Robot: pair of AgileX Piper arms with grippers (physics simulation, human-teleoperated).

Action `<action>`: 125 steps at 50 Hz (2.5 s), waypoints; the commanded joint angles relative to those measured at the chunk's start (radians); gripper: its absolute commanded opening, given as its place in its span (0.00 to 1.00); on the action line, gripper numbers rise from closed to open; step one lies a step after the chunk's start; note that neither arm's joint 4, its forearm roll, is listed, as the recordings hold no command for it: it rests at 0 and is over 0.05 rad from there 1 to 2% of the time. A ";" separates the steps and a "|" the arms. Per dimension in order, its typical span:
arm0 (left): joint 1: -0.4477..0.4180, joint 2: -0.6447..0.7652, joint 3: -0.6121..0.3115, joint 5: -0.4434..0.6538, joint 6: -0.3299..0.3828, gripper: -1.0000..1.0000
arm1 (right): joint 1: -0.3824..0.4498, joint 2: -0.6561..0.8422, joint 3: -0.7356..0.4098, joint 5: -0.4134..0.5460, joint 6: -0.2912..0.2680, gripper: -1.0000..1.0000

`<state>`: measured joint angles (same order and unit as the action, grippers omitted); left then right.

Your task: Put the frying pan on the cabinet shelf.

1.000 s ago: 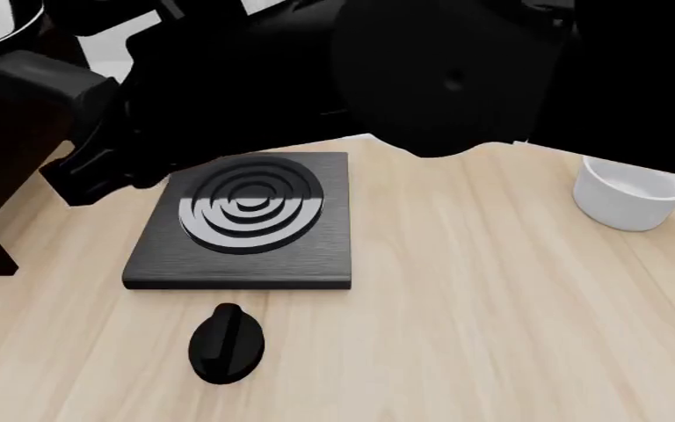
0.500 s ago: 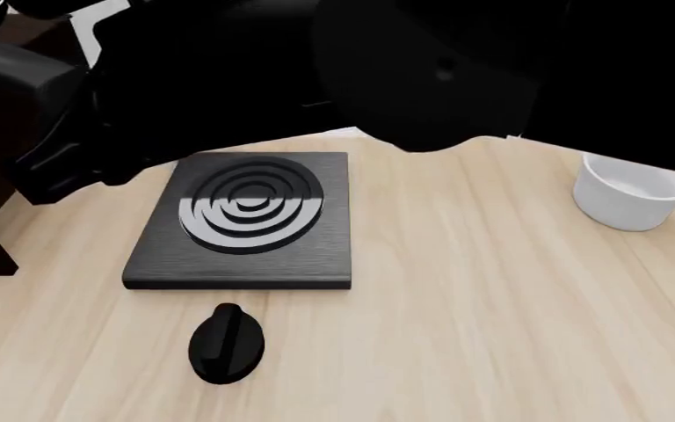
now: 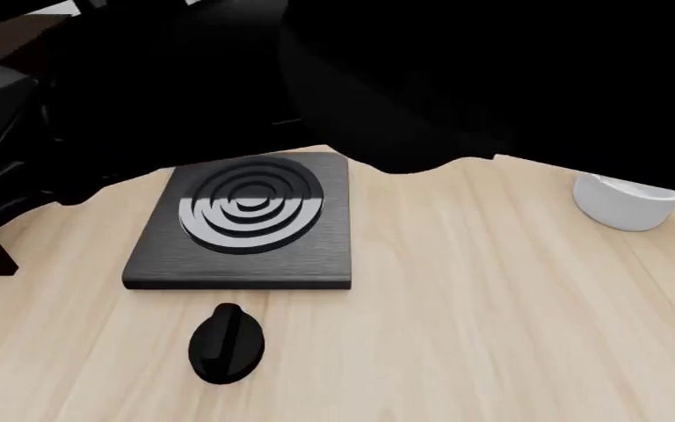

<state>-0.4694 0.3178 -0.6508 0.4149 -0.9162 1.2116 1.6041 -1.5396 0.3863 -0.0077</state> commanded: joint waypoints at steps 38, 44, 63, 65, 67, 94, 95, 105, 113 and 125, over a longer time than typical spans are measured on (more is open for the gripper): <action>-0.006 -0.002 0.022 -0.014 -0.007 1.00 | 0.094 -0.002 -0.031 -0.024 0.048 0.00; 0.011 -0.001 0.020 -0.006 -0.002 0.00 | 0.095 -0.005 -0.027 -0.031 0.048 0.00; 0.051 -0.002 0.026 -0.010 0.006 0.00 | 0.101 -0.037 -0.021 -0.047 0.009 1.00; 0.055 -0.002 0.028 -0.012 0.007 0.00 | 0.076 -0.048 -0.024 -0.039 -0.025 1.00; 0.050 -0.003 0.027 -0.012 0.008 0.00 | 0.082 -0.069 -0.028 -0.035 -0.016 1.00; 0.080 0.001 0.031 -0.019 0.011 0.00 | -0.617 -0.780 0.417 -0.201 0.013 1.00; 0.080 0.004 0.027 -0.020 0.011 0.00 | -0.657 -0.823 0.466 -0.209 0.011 1.00; 0.108 0.075 0.002 -0.081 0.007 0.00 | -0.718 -1.124 0.679 -0.212 0.033 1.00; 0.118 0.149 -0.014 -0.146 -0.010 0.00 | -0.780 -1.246 0.815 -0.194 0.045 1.00; 0.137 0.293 -0.071 -0.279 -0.092 0.00 | -0.753 -1.316 0.837 -0.185 0.003 1.00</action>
<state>-0.3379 0.5193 -0.6806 0.2464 -0.9559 0.4747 0.3773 -0.7488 0.1922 0.0281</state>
